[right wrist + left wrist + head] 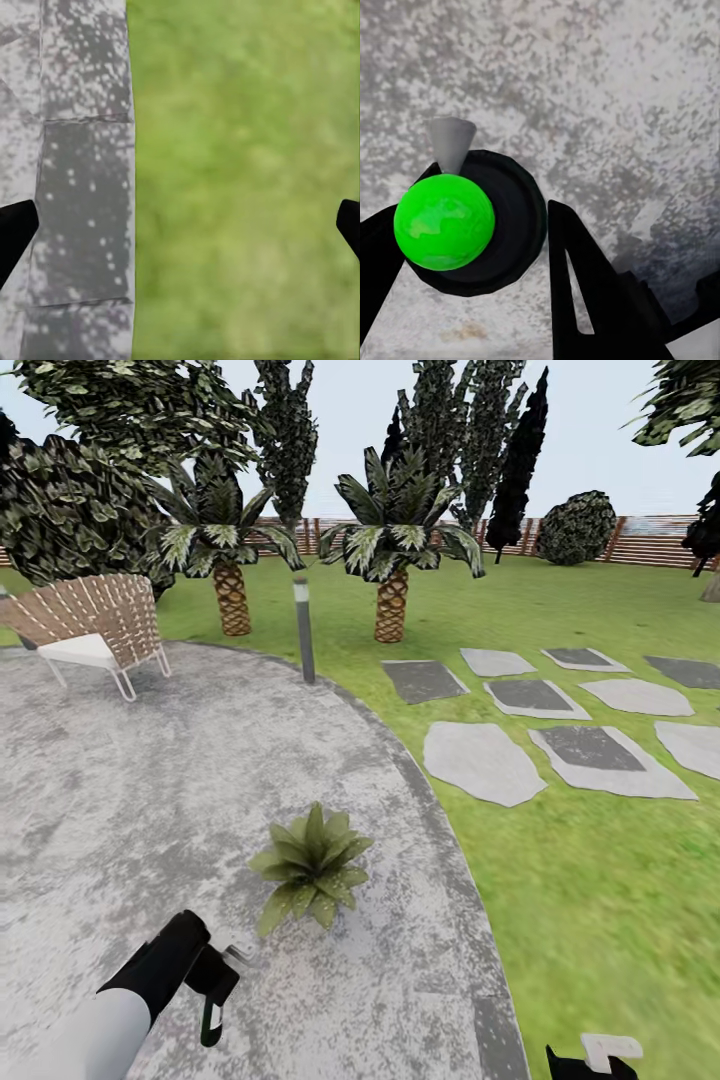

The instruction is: Pick up the pesticide atomizer in the garden and spray insectifuge to fully cover both potted plants in the garden.

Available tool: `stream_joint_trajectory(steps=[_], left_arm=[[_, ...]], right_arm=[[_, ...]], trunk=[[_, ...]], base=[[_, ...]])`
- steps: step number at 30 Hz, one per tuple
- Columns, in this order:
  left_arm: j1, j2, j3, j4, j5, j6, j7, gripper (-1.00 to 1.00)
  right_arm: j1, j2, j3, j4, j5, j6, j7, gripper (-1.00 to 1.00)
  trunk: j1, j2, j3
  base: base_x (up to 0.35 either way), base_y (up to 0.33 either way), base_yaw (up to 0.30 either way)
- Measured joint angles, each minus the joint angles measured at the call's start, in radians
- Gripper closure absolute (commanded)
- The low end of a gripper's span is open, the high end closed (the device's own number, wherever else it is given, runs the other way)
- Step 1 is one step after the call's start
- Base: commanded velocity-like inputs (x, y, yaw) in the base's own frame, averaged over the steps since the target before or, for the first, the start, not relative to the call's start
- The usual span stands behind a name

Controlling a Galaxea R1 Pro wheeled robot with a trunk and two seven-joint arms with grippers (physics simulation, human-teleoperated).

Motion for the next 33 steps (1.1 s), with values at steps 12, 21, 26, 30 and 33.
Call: stream_joint_trajectory(steps=[12,21,26,30,33], left_arm=[[0.000,-0.002,0.000,0.010,-0.002,-0.002,-0.001,1.00],[0.000,-0.002,-0.001,0.012,0.000,-0.002,-0.002,1.00],[0.000,-0.003,-0.001,0.014,-0.001,-0.003,-0.002,1.00],[0.000,-0.003,-0.001,0.014,-0.002,-0.004,-0.003,1.00],[0.000,-0.002,-0.001,0.015,-0.007,-0.004,-0.003,1.00]], right_arm=[[0.000,0.000,0.001,0.000,0.000,0.000,0.000,-1.00],[0.000,0.000,0.001,0.000,0.000,0.000,0.000,-1.00],[0.000,0.000,0.001,-0.001,0.000,0.000,0.000,-1.00],[0.000,0.000,0.000,-0.001,0.000,0.000,0.000,-1.00],[0.000,0.000,0.001,-0.001,0.000,0.000,0.000,-1.00]], trunk=[[0.000,0.000,0.000],[0.000,0.000,0.000],[0.000,0.000,0.000],[0.000,0.000,0.000],[0.001,0.000,0.000]], base=[[0.032,0.332,-0.248],[0.000,0.316,-0.263],[0.000,0.062,-0.263],[-0.045,0.004,-0.263],[-0.254,0.092,-0.263]])
